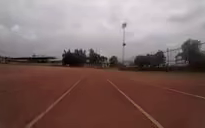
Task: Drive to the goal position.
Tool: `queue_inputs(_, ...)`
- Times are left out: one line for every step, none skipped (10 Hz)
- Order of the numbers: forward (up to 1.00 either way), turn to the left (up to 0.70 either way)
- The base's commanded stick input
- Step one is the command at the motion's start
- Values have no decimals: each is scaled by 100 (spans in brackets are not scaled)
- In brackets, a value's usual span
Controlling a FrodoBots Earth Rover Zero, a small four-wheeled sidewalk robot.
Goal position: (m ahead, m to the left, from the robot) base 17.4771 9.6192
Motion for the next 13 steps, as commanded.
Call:
queue_inputs(70,0)
queue_inputs(70,0)
queue_inputs(70,0)
queue_inputs(70,0)
queue_inputs(70,0)
queue_inputs(70,0)
queue_inputs(70,0)
queue_inputs(70,0)
queue_inputs(70,0)
queue_inputs(70,0)
queue_inputs(70,0)
queue_inputs(70,0)
queue_inputs(70,0)
